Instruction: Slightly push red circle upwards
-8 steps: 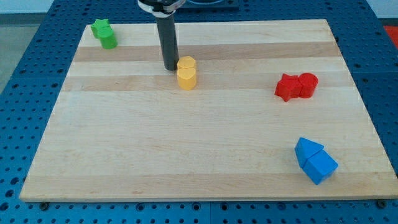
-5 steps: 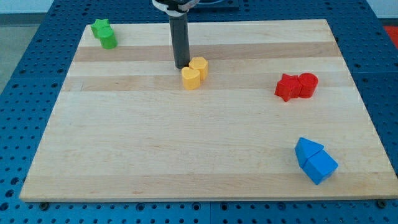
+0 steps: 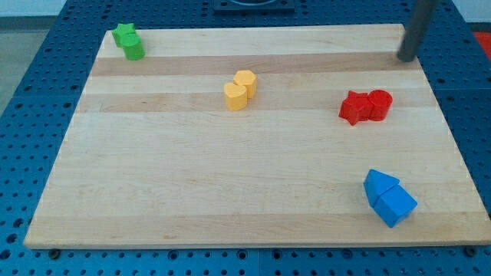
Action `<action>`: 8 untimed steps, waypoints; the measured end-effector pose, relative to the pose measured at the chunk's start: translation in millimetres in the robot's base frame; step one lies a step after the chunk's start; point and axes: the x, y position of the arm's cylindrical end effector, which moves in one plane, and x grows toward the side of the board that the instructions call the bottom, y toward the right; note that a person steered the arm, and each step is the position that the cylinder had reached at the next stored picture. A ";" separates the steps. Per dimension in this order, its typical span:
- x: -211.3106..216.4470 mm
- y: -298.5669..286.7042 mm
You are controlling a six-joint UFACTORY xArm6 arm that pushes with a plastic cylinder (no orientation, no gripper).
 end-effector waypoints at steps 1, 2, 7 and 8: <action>68.8 30.0; 132.0 27.3; 104.9 -116.4; 96.1 -115.5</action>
